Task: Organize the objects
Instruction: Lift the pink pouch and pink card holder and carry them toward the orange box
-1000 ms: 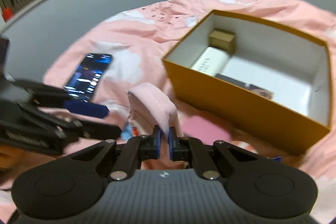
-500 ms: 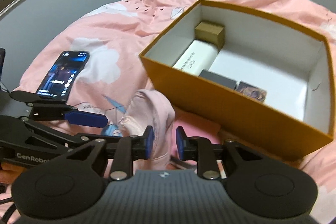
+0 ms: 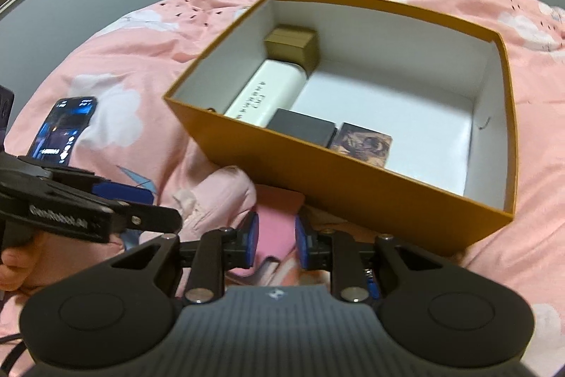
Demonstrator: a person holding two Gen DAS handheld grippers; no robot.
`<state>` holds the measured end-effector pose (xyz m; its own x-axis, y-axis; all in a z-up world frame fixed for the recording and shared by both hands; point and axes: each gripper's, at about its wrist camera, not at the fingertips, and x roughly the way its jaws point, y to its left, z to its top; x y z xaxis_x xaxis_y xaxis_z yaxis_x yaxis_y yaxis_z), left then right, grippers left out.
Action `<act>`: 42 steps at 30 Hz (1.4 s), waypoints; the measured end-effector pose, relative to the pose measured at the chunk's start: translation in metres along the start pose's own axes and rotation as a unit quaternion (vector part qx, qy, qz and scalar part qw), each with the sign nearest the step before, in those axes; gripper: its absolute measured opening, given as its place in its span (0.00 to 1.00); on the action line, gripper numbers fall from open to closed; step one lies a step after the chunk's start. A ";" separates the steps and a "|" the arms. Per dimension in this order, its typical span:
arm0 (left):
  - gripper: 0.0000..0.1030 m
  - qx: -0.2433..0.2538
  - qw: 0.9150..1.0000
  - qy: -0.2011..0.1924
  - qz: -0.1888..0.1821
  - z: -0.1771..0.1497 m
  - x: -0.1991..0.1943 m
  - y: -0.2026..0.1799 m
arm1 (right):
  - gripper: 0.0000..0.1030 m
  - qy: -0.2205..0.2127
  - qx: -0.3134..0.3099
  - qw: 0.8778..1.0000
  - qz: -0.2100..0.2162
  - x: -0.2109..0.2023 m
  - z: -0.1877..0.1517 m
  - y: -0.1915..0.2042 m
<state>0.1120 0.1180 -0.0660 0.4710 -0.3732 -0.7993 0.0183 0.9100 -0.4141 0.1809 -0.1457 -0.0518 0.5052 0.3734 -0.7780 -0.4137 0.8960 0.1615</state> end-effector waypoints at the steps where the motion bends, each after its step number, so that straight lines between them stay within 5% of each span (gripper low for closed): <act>1: 0.71 -0.012 1.000 0.007 -0.001 0.002 0.002 0.003 | 0.23 0.003 0.005 1.000 0.001 0.001 0.001 -0.003; 6: 0.71 -0.035 0.998 0.038 0.026 0.006 0.020 0.010 | 0.24 0.032 0.026 0.999 0.017 0.012 0.011 -0.012; 13: 0.71 -0.075 0.996 0.054 -0.006 0.005 0.040 0.018 | 0.24 0.059 0.040 0.997 0.033 0.030 0.017 -0.018; 17: 0.48 -0.089 0.994 0.050 -0.031 0.002 0.043 0.018 | 0.24 0.072 0.061 0.995 0.043 0.040 0.016 -0.023; 20: 0.28 -0.079 0.996 0.035 -0.012 -0.002 0.037 0.012 | 0.24 0.082 0.075 0.993 0.045 0.046 0.014 -0.026; 23: 0.20 -0.059 0.998 0.012 0.011 -0.006 0.024 0.004 | 0.24 0.085 0.084 0.992 0.047 0.048 0.013 -0.027; 32: 0.18 -0.005 0.993 -0.054 0.109 -0.004 -0.021 -0.006 | 0.38 0.110 0.082 0.989 0.055 0.058 0.021 -0.023; 42: 0.18 -0.029 0.993 -0.043 0.107 -0.011 -0.009 -0.003 | 0.55 0.179 0.076 0.979 0.066 0.099 0.025 -0.016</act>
<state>0.0984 0.1163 -0.0623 0.5329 -0.1524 -0.8324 -0.1402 0.9542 -0.2644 0.2563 -0.1166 -0.1168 0.1466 0.4044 -0.9028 -0.3253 0.8816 0.3421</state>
